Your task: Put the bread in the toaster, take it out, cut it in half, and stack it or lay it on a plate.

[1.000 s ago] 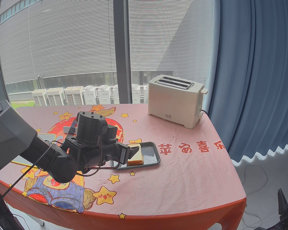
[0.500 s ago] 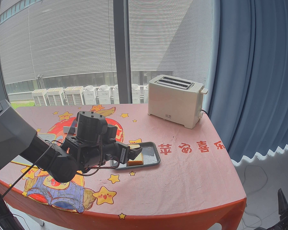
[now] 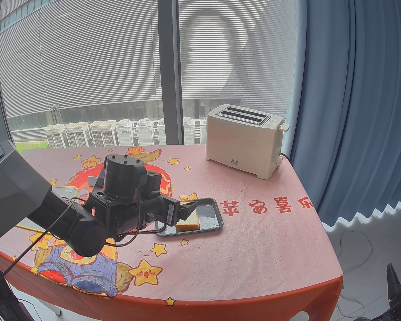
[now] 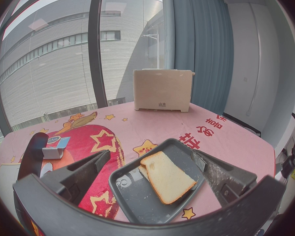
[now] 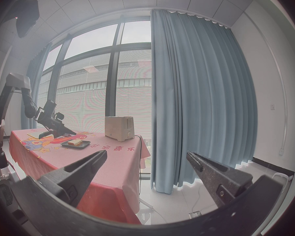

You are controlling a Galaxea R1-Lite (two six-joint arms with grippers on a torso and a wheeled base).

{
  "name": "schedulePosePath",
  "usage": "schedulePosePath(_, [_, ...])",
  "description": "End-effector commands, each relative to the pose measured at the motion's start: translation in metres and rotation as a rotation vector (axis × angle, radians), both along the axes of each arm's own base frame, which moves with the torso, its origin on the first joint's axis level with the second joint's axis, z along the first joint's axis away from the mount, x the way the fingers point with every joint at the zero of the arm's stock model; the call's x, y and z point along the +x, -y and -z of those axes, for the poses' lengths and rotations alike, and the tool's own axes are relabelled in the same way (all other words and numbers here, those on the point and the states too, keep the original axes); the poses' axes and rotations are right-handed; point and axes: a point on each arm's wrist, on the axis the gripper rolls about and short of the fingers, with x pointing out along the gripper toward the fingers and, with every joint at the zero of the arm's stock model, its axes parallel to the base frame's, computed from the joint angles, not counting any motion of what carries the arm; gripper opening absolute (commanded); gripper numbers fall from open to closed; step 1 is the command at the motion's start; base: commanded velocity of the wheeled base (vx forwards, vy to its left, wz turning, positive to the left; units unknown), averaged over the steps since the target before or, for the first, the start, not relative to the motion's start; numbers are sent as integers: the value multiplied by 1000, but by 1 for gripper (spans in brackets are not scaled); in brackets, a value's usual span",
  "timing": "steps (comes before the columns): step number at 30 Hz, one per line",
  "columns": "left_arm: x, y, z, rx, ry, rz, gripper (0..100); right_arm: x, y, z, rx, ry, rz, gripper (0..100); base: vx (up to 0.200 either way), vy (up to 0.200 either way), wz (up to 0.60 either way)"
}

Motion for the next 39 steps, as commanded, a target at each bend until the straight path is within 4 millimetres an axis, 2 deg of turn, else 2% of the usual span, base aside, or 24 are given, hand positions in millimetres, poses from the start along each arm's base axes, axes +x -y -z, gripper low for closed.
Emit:
schedulePosePath(1, [-3, -2, 3, -4, 12, -7, 100, 0, 0, 5, 0, 0, -1, 100, 0, 0, 0])
schedulePosePath(11, [-20, -13, 11, 7, 56, -58, 100, 0, 0, 5, 0, 0, -1, 100, 0, 0, 0])
schedulePosePath(27, [-68, -44, -23, -32, 206, -142, 100, 0, 0, 5, 0, 0, -1, 100, 0, 0, 0])
schedulePosePath(34, [-74, -58, -32, -32, 255, -206, 100, 0, 0, 5, 0, 0, -1, 100, 0, 0, 0])
schedulePosePath(39, [-70, -74, -37, -71, 337, -278, 100, 0, 0, 5, 0, 0, -1, 100, 0, 0, 0])
